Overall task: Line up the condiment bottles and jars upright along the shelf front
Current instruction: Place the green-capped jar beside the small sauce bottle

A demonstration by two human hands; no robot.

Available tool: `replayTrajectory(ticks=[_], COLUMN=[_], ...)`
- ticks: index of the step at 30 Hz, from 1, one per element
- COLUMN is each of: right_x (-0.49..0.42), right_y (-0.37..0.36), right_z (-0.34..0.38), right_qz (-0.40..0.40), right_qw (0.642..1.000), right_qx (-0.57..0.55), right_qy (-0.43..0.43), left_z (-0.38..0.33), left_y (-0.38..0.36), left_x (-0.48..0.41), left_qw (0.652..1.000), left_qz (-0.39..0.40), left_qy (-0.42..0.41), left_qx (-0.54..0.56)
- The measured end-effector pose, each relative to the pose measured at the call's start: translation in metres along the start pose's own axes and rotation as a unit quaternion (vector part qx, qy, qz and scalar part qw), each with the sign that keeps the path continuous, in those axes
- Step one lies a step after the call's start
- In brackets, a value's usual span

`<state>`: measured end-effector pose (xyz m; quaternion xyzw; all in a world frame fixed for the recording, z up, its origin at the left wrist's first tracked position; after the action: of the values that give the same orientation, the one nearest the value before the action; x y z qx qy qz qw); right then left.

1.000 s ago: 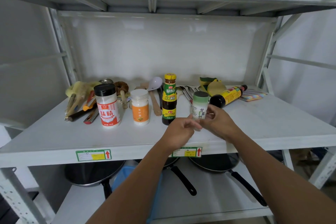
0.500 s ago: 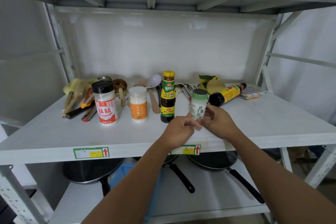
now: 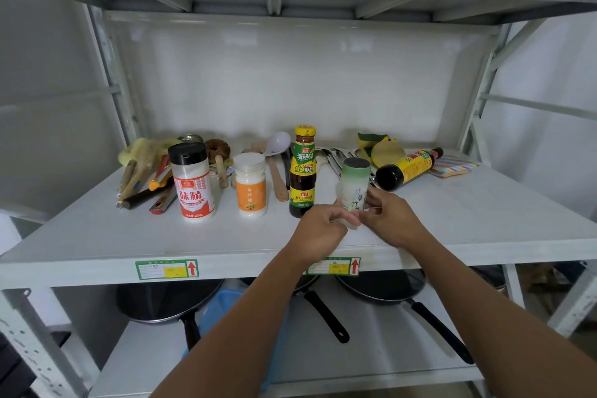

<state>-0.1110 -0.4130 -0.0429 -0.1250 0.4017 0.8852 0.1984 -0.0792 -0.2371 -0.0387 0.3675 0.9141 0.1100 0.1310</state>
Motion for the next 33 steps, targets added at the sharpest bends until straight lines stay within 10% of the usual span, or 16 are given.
replayTrajectory(ticks=[33], right_x=[0.0041], right_y=[0.0026], right_z=[0.0055], right_qz=[-0.028], right_qw=[0.999], right_qx=[-0.033], right_qy=[-0.011], left_z=[-0.0014], left_y=[-0.0006], left_x=[0.0008], left_qw=[1.0], left_qz=[-0.004], left_qy=[0.005], left_qx=[-0.011])
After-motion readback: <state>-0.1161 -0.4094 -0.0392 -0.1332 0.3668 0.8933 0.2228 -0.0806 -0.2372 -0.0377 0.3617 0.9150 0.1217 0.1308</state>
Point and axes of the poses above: each hand's wrist, its own x-axis away from the middle knuckle, its own y-axis out of the back of the hand, z = x × y, the point moved 6 cm from there along -x, towards the middle knuckle, and after that the axes turned 3 degrees about y, right-handed, at the moved point
